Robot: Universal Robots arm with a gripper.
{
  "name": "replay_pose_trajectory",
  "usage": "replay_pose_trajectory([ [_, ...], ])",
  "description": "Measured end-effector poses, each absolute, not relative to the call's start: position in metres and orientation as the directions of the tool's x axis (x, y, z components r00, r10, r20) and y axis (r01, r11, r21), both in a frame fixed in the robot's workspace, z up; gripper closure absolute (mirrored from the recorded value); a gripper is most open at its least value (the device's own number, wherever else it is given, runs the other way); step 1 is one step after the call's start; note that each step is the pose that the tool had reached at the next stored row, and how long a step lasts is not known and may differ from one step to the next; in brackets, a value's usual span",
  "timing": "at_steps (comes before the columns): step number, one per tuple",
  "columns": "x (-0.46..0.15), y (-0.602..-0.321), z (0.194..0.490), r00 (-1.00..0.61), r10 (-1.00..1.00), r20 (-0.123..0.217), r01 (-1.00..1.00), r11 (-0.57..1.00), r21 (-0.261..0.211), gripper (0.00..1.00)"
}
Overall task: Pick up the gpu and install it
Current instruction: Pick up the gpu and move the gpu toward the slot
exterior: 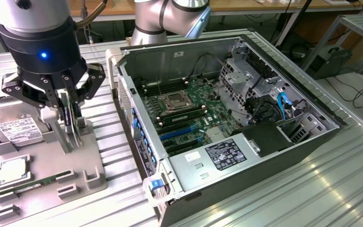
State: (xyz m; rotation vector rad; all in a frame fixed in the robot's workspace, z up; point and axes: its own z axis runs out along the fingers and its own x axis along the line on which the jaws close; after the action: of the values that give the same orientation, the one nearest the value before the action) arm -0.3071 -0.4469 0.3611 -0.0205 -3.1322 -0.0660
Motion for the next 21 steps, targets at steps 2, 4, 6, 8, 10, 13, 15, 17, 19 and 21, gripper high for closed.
replay_pose_trajectory([
  [2, -0.307, -0.4469, 0.3622, -1.0, 0.013, 0.009, 0.013, 0.999, 0.042, 0.73],
  [4, -0.307, -0.4469, 0.3631, -1.0, 0.013, 0.009, 0.013, 0.999, 0.042, 0.73],
  [6, -0.307, -0.4469, 0.364, -1.0, 0.013, 0.01, 0.013, 0.999, 0.042, 0.73],
  [8, -0.3071, -0.4469, 0.3649, -1.0, 0.013, 0.01, 0.013, 0.999, 0.042, 0.73],
  [10, -0.307, -0.4469, 0.366, -1.0, 0.013, 0.01, 0.013, 0.999, 0.042, 0.73],
  [13, -0.3071, -0.4469, 0.3673, -1.0, 0.013, 0.01, 0.013, 0.999, 0.042, 0.73],
  [15, -0.3071, -0.4469, 0.3683, -1.0, 0.013, 0.011, 0.013, 0.999, 0.042, 0.73],
  [17, -0.3071, -0.4469, 0.3692, -1.0, 0.013, 0.011, 0.013, 0.999, 0.042, 0.73],
  [19, -0.307, -0.4469, 0.3702, -1.0, 0.013, 0.011, 0.013, 0.999, 0.042, 0.73],
  [21, -0.307, -0.4469, 0.3711, -1.0, 0.013, 0.011, 0.013, 0.999, 0.042, 0.73],
])
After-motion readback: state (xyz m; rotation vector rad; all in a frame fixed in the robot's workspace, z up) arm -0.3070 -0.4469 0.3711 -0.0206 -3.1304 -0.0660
